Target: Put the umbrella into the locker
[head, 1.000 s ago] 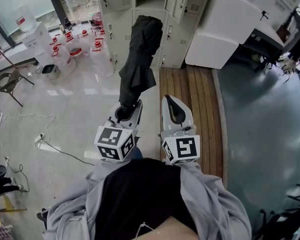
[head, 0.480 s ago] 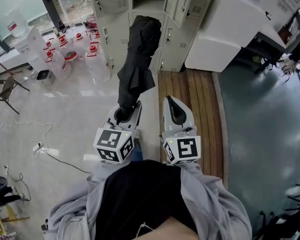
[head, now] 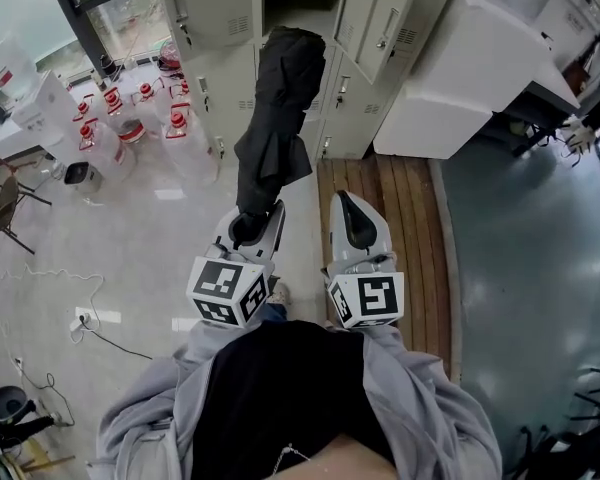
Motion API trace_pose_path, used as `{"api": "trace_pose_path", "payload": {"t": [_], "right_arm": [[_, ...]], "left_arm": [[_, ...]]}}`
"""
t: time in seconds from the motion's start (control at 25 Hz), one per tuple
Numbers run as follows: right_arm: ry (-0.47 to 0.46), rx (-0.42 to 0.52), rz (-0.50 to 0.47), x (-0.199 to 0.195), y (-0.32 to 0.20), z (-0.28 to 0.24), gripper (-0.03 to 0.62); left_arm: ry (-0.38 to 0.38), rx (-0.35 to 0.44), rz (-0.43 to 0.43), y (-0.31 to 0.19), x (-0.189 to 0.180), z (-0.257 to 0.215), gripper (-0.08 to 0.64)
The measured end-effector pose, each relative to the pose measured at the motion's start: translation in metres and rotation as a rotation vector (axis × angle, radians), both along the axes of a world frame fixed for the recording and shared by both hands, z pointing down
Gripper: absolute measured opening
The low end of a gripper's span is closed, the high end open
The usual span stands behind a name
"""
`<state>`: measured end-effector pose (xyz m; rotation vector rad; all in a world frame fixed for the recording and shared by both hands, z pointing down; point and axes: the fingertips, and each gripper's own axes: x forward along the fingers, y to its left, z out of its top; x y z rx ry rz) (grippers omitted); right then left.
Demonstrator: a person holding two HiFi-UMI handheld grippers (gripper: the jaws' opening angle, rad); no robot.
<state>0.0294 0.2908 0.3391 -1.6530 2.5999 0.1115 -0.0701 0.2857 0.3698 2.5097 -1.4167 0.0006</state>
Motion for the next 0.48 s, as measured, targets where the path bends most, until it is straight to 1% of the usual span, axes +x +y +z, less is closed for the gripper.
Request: {"api": "trace_pose_path", "payload": {"t": [0.28,0.48], "right_arm": [[-0.004,-0.005,0.029,-0.015,-0.072,0.007,0.003],[-0.008,-0.027,0.064,-0.022,-0.105,0.011,0.003]], "left_arm": [[0.001,-0.009,0.041,-0.07,-0.011,0.011,0.08],[0.007,-0.021,0.057,-0.105,-0.022,0.012,0.08]]}}
